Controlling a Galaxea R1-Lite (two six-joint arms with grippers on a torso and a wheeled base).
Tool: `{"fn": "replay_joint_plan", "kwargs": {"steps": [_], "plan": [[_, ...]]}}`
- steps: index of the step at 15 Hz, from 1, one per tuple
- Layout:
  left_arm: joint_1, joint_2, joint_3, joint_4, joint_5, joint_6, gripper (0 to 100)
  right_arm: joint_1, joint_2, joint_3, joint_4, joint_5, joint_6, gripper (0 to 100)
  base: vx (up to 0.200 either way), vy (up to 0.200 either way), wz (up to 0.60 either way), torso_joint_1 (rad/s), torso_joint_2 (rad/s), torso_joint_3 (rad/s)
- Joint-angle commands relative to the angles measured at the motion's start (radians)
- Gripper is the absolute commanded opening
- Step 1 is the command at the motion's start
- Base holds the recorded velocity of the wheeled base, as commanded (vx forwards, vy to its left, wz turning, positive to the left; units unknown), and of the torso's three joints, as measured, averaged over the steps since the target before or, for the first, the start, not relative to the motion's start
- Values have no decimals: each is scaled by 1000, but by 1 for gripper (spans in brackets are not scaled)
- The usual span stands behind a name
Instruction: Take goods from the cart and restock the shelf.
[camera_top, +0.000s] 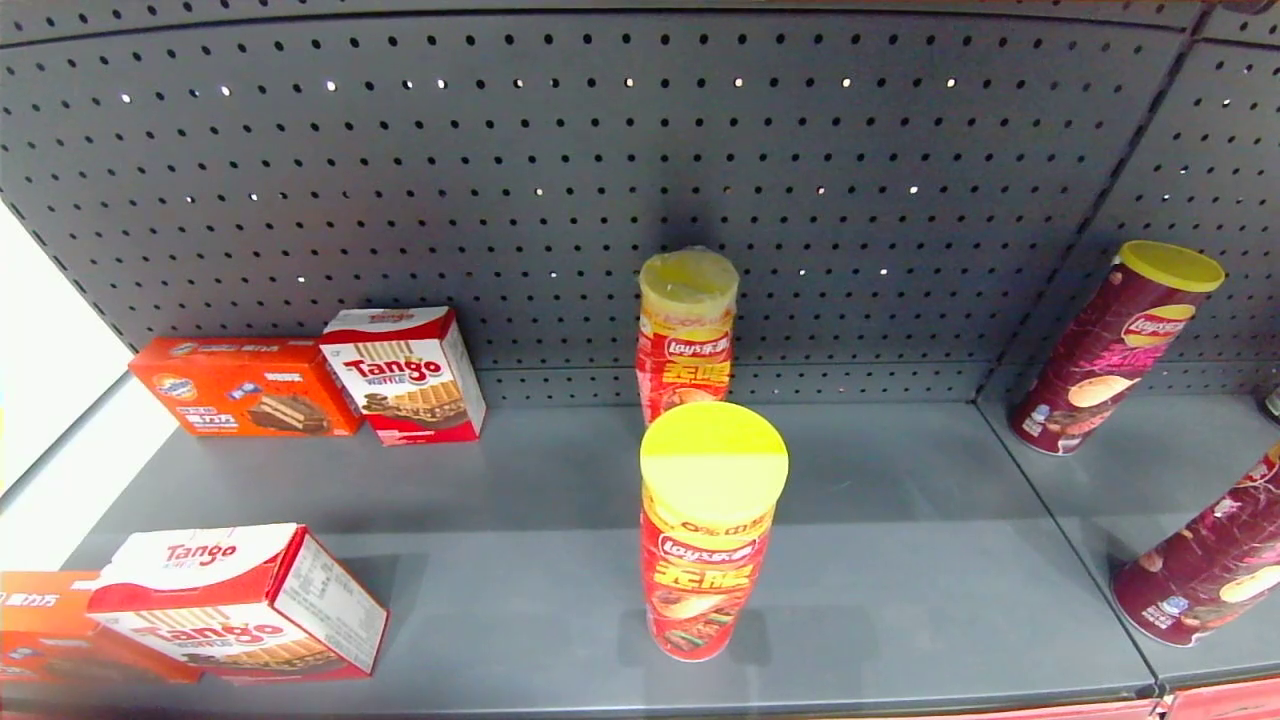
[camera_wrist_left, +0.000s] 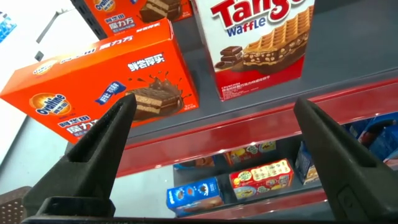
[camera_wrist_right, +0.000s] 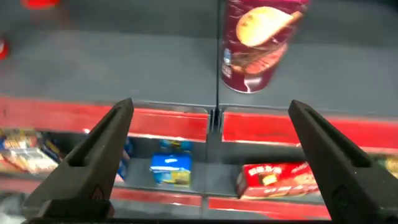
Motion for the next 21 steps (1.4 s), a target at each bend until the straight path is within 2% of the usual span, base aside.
{"fn": "replay_joint_plan", "kwargs": {"steps": [1, 4, 6, 10, 11, 12, 14, 16, 17, 18, 19, 20, 21], "plan": [[0, 1, 0, -1, 1, 0, 100, 2, 5, 5, -14, 53, -1, 100, 0, 0, 0, 0, 0, 0], [0, 1, 0, -1, 1, 0, 100, 2, 5, 5, 16, 103, -27, 100, 0, 0, 0, 0, 0, 0], [-3, 0, 0, -1, 1, 0, 100, 16, 20, 2, 78, 58, 14, 100, 0, 0, 0, 0, 0, 0], [3, 32, 0, 1, 1, -1, 100, 25, 11, 5, 76, 49, 13, 100, 0, 0, 0, 0, 0, 0], [25, 55, 0, -1, 1, -3, 100, 25, 11, 5, 76, 49, 13, 100, 0, 0, 0, 0, 0, 0], [124, 106, 0, 1, 1, -3, 100, 25, 11, 5, 76, 49, 13, 100, 0, 0, 0, 0, 0, 0], [218, 152, 0, -1, 1, -9, 100, 25, 11, 5, 76, 47, 13, 100, 0, 0, 0, 0, 0, 0], [371, 147, 0, 1, -2, -12, 100, 25, 11, 5, 76, 47, 13, 100, 0, 0, 0, 0, 0, 0], [387, 133, 0, 1, -21, -21, 100, 25, 10, 5, 74, 49, 13, 100, 0, 0, 0, 0, 0, 0], [405, 113, 0, 1, -61, -38, 100, 25, 10, 5, 74, 49, 13, 100, 0, 0, 0, 0, 0, 0], [489, 96, -8, 24, -234, -61, 100, 25, 11, 5, 76, 49, 13, 100, 0, 0, 0, 0, 0, 0], [503, 81, -32, 81, -352, -66, 100, 25, 11, 5, 76, 49, 13, 100, 0, 0, 0, 0, 0, 0], [512, 67, -43, 110, -386, -66, 100, 25, 11, 5, 76, 47, 13, 100, 0, 0, 0, 0, 0, 0]]}}
